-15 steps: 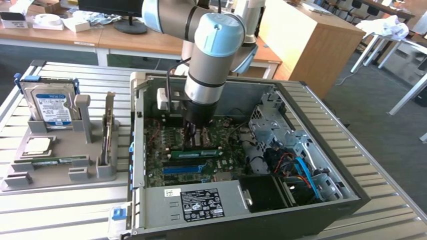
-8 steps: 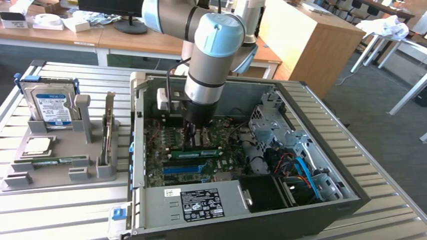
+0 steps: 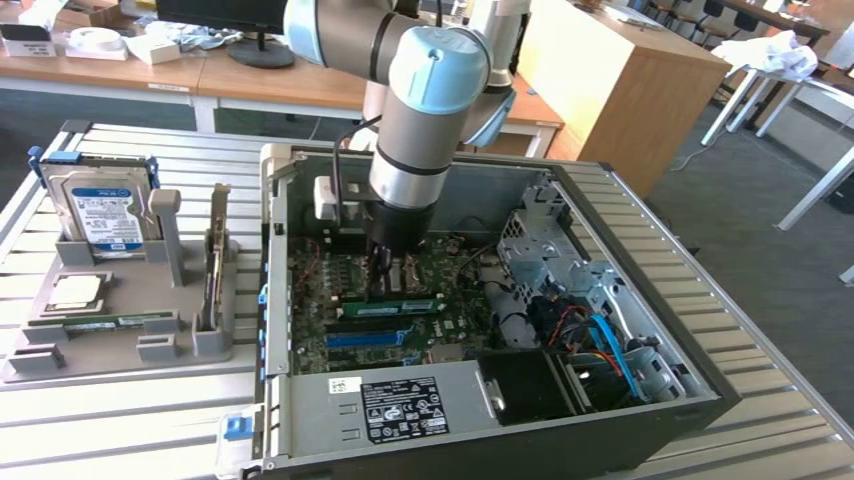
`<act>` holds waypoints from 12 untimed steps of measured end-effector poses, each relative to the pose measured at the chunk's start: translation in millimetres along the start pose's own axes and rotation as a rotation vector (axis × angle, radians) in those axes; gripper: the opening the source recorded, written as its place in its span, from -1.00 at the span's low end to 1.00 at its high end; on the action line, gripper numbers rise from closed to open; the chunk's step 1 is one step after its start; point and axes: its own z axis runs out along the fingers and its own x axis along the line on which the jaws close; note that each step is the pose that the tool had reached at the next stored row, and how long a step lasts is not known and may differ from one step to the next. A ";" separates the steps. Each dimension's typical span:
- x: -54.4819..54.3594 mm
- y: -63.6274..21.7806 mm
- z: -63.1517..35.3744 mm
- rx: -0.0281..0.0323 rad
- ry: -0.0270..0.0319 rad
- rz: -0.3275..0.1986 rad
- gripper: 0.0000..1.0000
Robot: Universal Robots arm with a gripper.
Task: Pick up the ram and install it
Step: 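Press down the ram until it locks into place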
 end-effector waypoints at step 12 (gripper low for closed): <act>-0.4 1.0 -25.5 -0.0010 0.0013 0.000 -0.80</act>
